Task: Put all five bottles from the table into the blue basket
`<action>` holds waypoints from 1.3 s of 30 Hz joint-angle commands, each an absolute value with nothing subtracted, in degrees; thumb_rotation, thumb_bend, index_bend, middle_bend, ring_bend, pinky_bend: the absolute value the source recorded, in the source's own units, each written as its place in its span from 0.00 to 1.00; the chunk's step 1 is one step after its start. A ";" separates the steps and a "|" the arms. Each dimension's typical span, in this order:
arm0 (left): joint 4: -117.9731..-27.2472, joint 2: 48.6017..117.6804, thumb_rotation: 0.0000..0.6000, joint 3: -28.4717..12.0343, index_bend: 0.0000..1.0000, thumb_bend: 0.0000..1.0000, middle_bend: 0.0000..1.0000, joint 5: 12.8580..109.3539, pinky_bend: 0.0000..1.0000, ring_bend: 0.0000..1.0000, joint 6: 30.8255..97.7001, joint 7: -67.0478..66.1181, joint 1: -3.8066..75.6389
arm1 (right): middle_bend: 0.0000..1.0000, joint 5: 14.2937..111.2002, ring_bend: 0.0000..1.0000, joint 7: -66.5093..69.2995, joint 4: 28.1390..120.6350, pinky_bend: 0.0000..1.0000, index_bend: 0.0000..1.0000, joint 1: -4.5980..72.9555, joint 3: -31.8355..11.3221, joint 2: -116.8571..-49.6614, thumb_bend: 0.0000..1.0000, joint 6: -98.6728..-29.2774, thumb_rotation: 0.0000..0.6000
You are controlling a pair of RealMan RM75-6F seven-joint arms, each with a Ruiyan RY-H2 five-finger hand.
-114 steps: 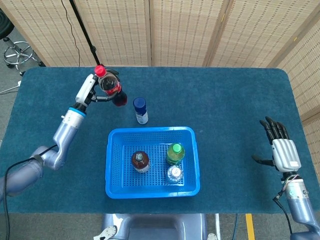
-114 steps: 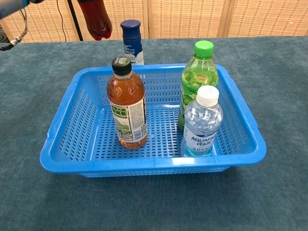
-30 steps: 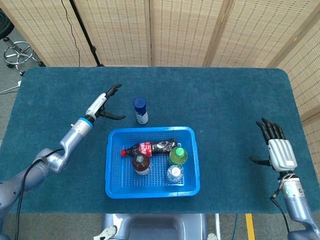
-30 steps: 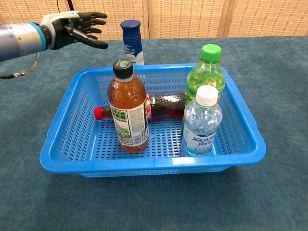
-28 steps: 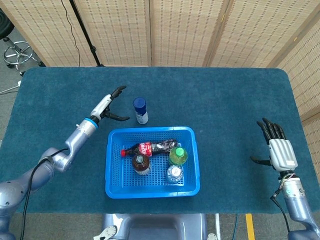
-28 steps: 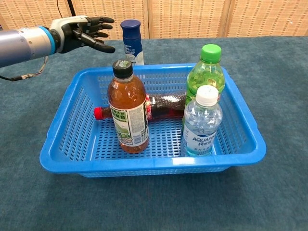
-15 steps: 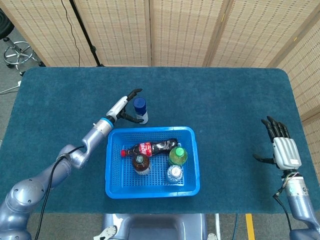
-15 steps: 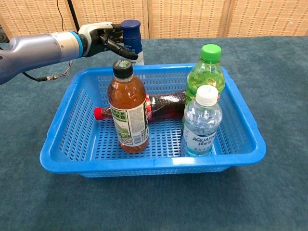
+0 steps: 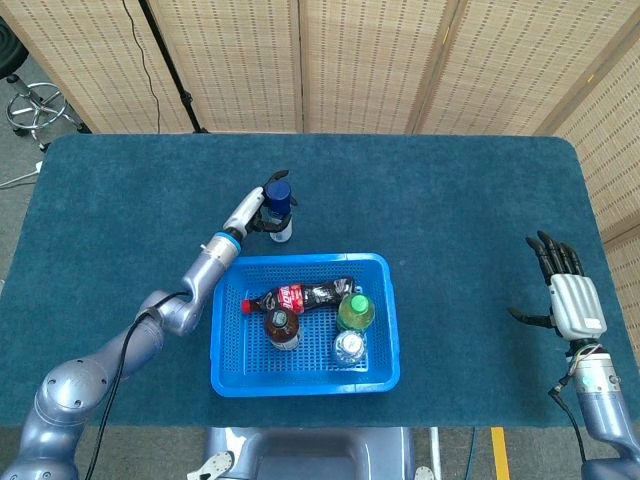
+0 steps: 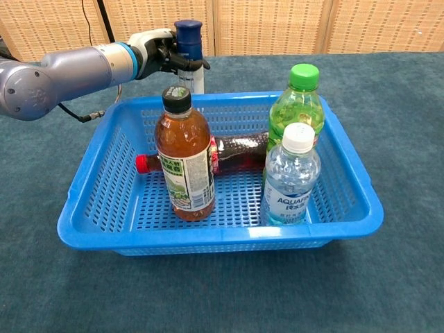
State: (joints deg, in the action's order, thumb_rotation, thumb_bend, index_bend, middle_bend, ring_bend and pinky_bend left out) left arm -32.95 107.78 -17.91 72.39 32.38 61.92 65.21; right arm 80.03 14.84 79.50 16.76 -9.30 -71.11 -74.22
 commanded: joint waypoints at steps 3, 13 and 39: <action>-39.40 104.85 1.00 -20.65 0.61 0.51 0.53 70.19 0.38 0.47 37.42 57.49 62.90 | 0.00 80.26 0.00 14.73 79.70 0.00 0.00 16.68 -9.22 -71.06 0.00 -74.47 1.00; -62.35 90.74 1.00 -21.29 0.61 0.51 0.53 74.04 0.38 0.47 47.80 53.44 56.05 | 0.00 81.30 0.00 14.19 80.76 0.00 0.00 16.47 -8.87 -70.91 0.00 -75.38 1.00; -94.93 75.57 1.00 -9.95 0.60 0.50 0.52 86.14 0.38 0.46 52.71 40.31 48.48 | 0.00 82.47 0.00 14.77 82.79 0.00 0.00 15.83 -8.83 -69.75 0.00 -77.29 1.00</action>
State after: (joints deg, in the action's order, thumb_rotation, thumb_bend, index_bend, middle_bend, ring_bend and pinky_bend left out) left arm -96.80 73.63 -10.38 88.36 53.22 43.54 48.52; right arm 82.57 14.64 82.82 15.87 -8.74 -69.82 -77.24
